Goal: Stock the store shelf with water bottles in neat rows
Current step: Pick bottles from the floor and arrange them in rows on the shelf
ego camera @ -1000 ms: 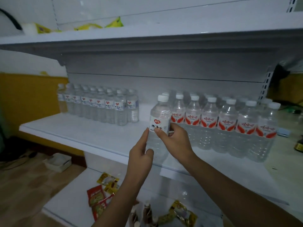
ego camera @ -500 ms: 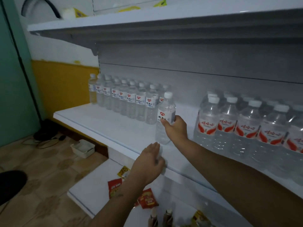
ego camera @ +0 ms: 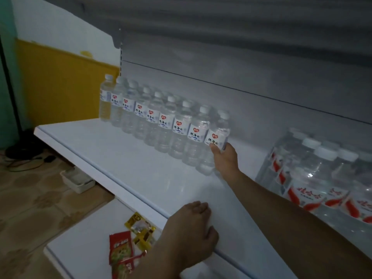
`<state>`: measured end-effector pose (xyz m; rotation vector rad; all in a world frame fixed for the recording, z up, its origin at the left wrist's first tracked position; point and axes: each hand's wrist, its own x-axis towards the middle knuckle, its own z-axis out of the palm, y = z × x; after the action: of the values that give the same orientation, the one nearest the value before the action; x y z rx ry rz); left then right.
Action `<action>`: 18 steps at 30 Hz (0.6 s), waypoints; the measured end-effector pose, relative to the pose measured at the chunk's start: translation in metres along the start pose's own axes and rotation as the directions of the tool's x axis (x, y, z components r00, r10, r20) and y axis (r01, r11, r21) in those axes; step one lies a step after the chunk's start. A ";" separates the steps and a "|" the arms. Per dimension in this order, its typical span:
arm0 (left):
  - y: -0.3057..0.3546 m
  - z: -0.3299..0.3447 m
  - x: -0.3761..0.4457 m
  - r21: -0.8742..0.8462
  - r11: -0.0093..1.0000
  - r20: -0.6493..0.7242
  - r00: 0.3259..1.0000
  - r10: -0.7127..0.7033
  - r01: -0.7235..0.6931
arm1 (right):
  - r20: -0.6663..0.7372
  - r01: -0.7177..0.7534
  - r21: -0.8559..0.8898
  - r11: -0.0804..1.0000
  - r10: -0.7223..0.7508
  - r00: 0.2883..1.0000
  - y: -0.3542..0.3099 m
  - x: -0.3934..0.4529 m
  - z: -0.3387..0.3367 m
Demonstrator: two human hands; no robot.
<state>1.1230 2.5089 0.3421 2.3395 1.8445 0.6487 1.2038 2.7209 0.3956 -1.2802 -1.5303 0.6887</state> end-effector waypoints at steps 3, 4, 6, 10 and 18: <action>-0.001 0.004 -0.003 -0.004 0.999 -0.084 0.996 0.037 -0.038 | 0.009 0.029 0.001 1.000 -0.029 1.000 -0.002 -0.001 -0.003; -0.001 0.005 -0.004 -0.004 0.999 -0.089 0.995 0.039 -0.039 | 0.009 0.022 0.008 1.000 -0.022 1.000 -0.004 -0.001 -0.002; -0.001 0.007 -0.005 -0.001 1.000 -0.099 0.995 0.030 -0.030 | 0.003 0.010 0.030 0.999 -0.010 1.000 -0.006 -0.002 -0.001; 0.000 0.008 -0.002 -0.024 1.000 -0.083 0.997 0.003 -0.005 | 0.031 -0.014 0.069 0.998 0.011 0.999 -0.007 -0.002 -0.001; 0.003 -0.016 -0.035 -0.425 0.895 -0.218 0.945 -0.244 0.133 | -0.050 -0.187 0.175 0.967 0.198 0.979 -0.027 -0.043 -0.008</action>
<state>1.1138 2.4721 0.3483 1.8508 1.7879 1.2349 1.1992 2.6711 0.4085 -1.3196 -1.2752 0.8731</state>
